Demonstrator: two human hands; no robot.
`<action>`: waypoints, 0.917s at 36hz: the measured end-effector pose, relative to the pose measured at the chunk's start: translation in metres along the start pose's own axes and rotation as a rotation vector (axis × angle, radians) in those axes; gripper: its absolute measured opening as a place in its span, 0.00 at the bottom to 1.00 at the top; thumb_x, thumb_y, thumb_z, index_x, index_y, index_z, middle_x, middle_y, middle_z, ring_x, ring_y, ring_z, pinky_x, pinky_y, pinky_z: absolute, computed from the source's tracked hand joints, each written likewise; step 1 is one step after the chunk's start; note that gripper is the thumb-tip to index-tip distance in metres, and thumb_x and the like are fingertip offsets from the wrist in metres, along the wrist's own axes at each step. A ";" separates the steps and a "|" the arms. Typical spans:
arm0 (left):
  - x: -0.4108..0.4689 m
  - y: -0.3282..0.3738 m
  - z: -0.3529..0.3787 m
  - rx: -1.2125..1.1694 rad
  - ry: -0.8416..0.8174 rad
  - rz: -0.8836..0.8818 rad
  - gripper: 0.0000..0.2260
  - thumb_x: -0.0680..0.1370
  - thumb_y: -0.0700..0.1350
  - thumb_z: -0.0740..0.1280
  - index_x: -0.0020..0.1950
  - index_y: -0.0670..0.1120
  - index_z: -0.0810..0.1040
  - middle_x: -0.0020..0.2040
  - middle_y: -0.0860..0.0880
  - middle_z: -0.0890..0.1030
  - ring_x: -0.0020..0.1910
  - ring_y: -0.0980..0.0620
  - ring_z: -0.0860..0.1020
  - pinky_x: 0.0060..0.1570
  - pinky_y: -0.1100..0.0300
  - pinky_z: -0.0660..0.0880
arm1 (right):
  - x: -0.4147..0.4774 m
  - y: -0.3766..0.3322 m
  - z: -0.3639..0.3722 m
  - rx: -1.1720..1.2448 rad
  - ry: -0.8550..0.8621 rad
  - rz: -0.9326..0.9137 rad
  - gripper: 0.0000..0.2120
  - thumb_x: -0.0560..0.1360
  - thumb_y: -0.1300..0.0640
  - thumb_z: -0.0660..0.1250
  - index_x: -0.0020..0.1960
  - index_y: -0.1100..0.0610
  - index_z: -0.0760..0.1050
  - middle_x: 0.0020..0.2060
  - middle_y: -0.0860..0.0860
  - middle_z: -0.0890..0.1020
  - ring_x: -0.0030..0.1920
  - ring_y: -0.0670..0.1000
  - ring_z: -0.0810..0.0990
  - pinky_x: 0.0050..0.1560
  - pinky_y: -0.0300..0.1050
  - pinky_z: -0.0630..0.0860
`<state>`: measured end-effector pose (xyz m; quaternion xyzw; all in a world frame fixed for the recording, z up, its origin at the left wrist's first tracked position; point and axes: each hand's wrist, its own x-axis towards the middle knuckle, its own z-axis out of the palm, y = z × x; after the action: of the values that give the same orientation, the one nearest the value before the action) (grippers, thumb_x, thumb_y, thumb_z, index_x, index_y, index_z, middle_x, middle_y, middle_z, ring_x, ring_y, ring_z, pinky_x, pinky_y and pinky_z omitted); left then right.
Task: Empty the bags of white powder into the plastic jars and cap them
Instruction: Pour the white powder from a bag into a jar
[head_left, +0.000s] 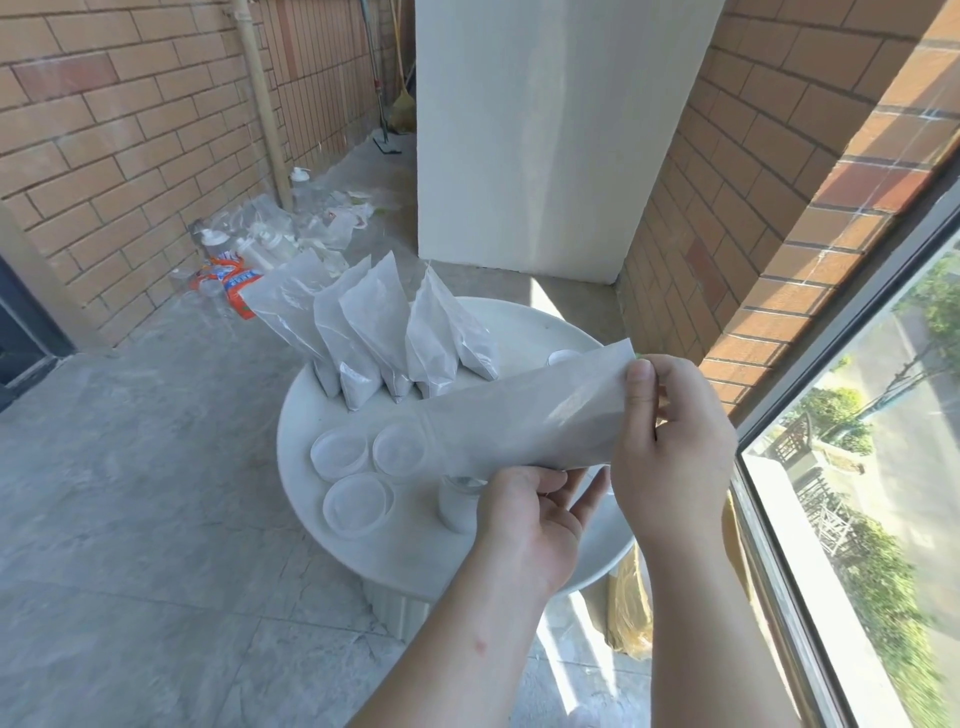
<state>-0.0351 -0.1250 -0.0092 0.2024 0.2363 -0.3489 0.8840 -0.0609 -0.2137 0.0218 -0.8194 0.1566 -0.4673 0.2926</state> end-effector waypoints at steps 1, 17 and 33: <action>0.000 0.000 0.000 0.002 0.000 0.000 0.20 0.72 0.25 0.51 0.52 0.36 0.80 0.44 0.40 0.85 0.42 0.44 0.86 0.39 0.49 0.83 | 0.000 0.000 0.000 0.003 0.000 -0.005 0.10 0.83 0.57 0.59 0.47 0.58 0.76 0.40 0.45 0.76 0.41 0.45 0.71 0.46 0.27 0.66; -0.001 0.001 0.001 -0.023 0.013 -0.003 0.22 0.72 0.24 0.51 0.54 0.37 0.80 0.44 0.41 0.85 0.40 0.44 0.86 0.35 0.51 0.82 | -0.001 0.000 0.003 -0.007 0.019 -0.043 0.09 0.83 0.58 0.60 0.47 0.57 0.76 0.40 0.44 0.75 0.42 0.46 0.71 0.44 0.42 0.66; -0.007 0.000 0.004 0.003 -0.167 -0.071 0.20 0.73 0.25 0.54 0.56 0.36 0.80 0.50 0.39 0.83 0.43 0.43 0.84 0.41 0.50 0.82 | 0.001 0.006 -0.005 0.049 -0.071 0.036 0.11 0.83 0.52 0.59 0.50 0.56 0.77 0.42 0.45 0.79 0.44 0.46 0.75 0.45 0.31 0.68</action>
<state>-0.0380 -0.1234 -0.0019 0.1655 0.1682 -0.3959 0.8875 -0.0649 -0.2204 0.0209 -0.8252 0.1494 -0.4362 0.3264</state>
